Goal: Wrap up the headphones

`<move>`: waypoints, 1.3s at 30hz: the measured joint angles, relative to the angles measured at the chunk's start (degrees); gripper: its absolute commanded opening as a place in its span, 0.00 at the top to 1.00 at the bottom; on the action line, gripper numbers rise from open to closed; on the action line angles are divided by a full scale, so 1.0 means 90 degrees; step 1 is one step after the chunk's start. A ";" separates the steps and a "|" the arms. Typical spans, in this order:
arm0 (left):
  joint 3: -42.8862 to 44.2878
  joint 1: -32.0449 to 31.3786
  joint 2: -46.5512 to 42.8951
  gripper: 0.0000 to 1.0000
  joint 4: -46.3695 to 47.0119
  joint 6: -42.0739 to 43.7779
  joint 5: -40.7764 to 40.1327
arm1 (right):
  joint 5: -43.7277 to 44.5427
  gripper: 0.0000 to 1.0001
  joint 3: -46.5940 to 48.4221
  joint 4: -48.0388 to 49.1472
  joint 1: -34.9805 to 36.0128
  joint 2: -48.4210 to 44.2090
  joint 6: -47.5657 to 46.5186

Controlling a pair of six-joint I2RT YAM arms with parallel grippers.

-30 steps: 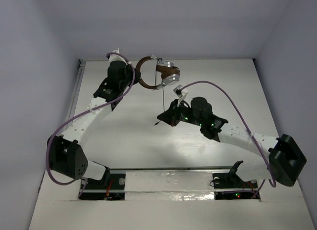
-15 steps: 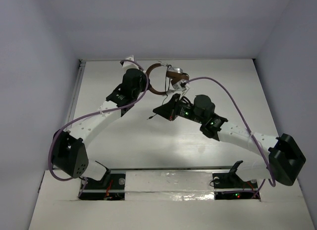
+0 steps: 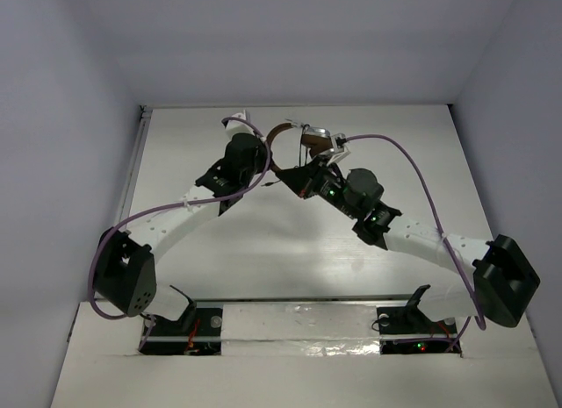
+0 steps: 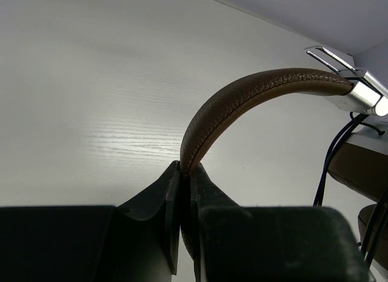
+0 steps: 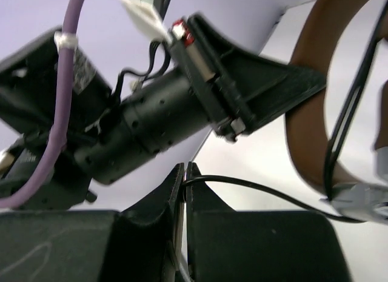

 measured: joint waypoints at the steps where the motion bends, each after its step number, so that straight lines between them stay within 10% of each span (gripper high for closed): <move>1: -0.0049 -0.0005 0.0000 1.00 0.0024 -0.0005 0.0005 | 0.0165 1.00 0.0000 0.0000 0.0015 0.0019 0.0015; 39: -0.0141 -0.0100 0.0345 1.00 0.0041 -0.0449 0.0478 | 0.5093 1.00 0.0517 -0.0204 0.0651 0.1379 -0.0449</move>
